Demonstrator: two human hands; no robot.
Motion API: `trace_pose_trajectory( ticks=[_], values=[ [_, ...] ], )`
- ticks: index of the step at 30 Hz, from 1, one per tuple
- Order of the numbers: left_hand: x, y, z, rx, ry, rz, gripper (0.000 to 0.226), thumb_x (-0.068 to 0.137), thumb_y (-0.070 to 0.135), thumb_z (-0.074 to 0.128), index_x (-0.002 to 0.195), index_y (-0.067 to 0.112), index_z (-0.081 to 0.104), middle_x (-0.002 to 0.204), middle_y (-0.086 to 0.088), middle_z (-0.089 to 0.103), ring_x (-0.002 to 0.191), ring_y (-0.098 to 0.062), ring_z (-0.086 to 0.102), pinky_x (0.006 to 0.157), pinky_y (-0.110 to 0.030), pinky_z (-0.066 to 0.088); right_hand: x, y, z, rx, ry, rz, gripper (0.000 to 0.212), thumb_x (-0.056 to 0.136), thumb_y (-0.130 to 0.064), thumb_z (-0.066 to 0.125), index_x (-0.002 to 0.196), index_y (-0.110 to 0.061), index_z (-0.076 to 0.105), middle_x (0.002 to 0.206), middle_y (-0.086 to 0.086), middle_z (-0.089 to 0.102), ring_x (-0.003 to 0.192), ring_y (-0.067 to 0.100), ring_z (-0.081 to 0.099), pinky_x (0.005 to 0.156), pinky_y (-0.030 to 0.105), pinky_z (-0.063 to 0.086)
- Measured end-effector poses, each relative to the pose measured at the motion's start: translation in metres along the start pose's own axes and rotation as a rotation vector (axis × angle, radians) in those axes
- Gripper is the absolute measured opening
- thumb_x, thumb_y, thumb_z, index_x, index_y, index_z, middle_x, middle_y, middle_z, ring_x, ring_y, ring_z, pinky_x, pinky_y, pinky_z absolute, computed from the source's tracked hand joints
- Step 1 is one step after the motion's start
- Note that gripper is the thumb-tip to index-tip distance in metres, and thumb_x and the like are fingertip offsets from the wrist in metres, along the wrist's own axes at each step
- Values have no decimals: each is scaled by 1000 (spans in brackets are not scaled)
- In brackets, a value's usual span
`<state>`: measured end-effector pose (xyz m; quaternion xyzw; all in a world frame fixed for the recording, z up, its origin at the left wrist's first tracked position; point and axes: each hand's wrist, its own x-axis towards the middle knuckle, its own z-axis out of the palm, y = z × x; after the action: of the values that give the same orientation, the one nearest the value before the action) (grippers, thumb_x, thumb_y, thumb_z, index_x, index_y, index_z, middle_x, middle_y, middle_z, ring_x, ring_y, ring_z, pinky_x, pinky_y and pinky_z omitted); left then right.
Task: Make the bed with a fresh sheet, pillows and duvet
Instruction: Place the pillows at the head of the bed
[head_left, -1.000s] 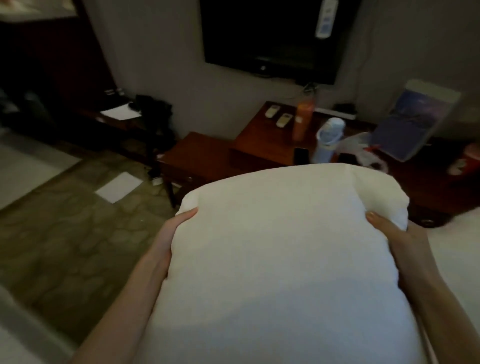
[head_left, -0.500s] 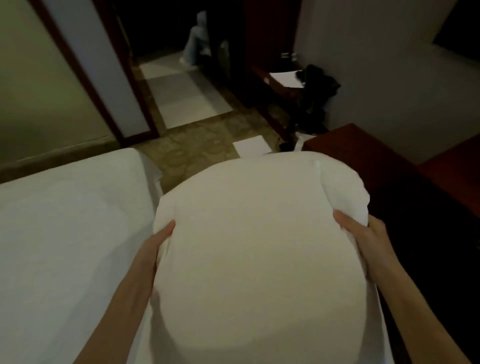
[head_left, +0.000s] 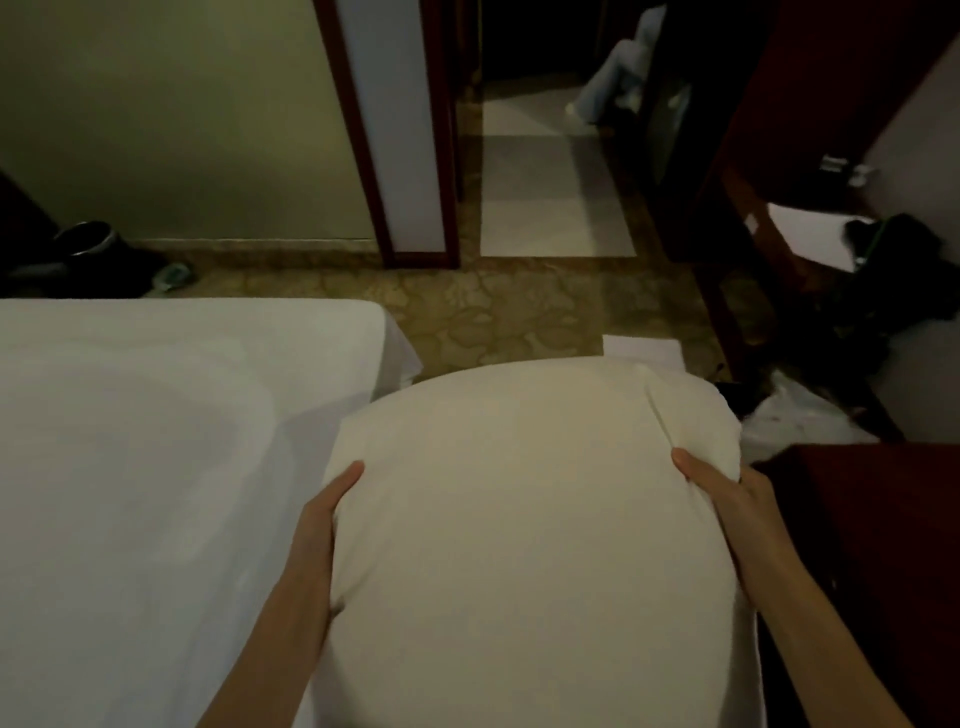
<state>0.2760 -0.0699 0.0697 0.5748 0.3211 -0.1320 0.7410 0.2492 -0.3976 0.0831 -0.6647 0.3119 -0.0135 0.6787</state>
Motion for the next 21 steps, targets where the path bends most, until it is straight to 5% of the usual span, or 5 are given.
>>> trace_pose_trajectory(
  ticks=[6,11,15,18,21],
  values=[
    [63,49,59,-176,91,21,30,86,32,63,107,11,69,101,-7,73,96,-22,68,91,-38,48,128,-60,38,-80,-106,-10,30,86,-23,69,113,-21,56,93,-8,61,82,11,57,78,28,43],
    [141,89,107,-343,119,-32,29,92,29,53,98,7,71,96,-11,74,81,-22,72,76,-37,47,242,-96,88,-222,-176,45,51,81,-36,72,124,-14,56,116,11,61,102,29,56,97,42,44],
    [227,141,152,-379,88,-30,33,92,29,51,95,5,74,95,-13,74,78,-21,72,77,-38,46,342,-141,135,-211,-197,8,47,84,-27,70,122,-1,59,99,8,65,87,22,59,87,33,45],
    [293,202,182,-320,105,47,27,91,28,54,102,8,69,97,-11,74,81,-18,72,75,-36,46,408,-188,172,-183,-180,8,36,90,-23,64,121,-11,53,81,-6,51,69,4,44,75,15,40],
    [341,255,206,-301,91,54,28,88,29,57,104,9,68,98,-11,74,84,-21,72,75,-37,48,465,-228,207,-186,-208,-5,46,90,-25,64,130,-7,50,103,7,57,70,6,44,77,22,40]
  ],
)
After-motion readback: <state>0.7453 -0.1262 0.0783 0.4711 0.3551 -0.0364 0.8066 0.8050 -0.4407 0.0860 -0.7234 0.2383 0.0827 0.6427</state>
